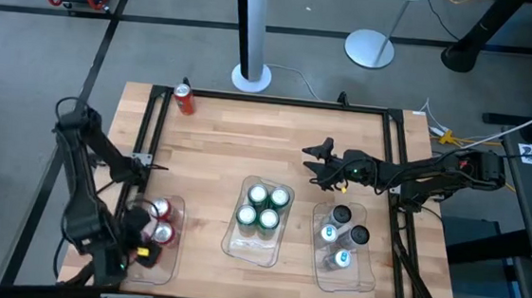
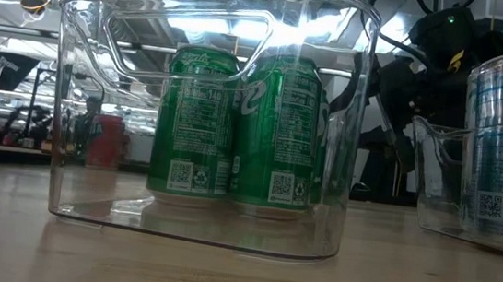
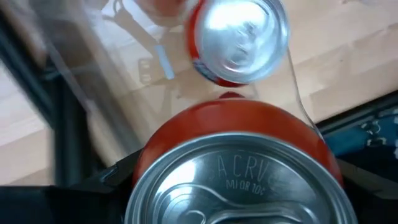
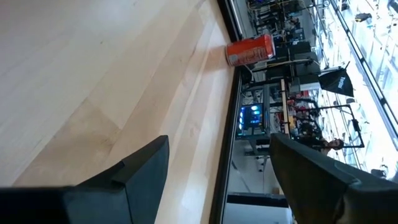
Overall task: Sort soda cans
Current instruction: Put the red soda can into the left transparent bin
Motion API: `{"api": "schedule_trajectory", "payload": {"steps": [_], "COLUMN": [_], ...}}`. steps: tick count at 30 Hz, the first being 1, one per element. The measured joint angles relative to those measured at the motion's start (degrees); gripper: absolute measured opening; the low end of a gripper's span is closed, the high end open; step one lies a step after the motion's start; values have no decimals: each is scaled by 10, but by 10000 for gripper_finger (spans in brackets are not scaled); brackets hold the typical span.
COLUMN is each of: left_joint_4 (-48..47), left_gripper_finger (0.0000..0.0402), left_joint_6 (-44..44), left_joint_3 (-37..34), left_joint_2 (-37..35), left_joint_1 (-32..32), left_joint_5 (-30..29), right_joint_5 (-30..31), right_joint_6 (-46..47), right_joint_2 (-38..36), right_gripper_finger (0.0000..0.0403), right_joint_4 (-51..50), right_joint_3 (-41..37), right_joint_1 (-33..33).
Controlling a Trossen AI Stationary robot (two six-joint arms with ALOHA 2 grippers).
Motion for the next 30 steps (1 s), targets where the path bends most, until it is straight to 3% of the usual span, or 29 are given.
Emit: {"api": "schedule_trajectory", "payload": {"steps": [7,15,30], "left_joint_4": [56,62,70], "left_gripper_finger": [301,301,302], "left_joint_6": [54,180,245], "left_joint_3": [0,0,0], "left_joint_2": [74,147,158], "left_joint_1": [11,42,66], "left_joint_5": [-3,-7,3], "right_joint_5": [4,21,25], "right_joint_6": [3,-11,-27], "right_joint_2": [0,0,0], "right_gripper_finger": [278,278,278], "right_joint_4": [-2,-2,-1], "right_joint_3": [0,0,0], "right_joint_1": [0,0,0]}}
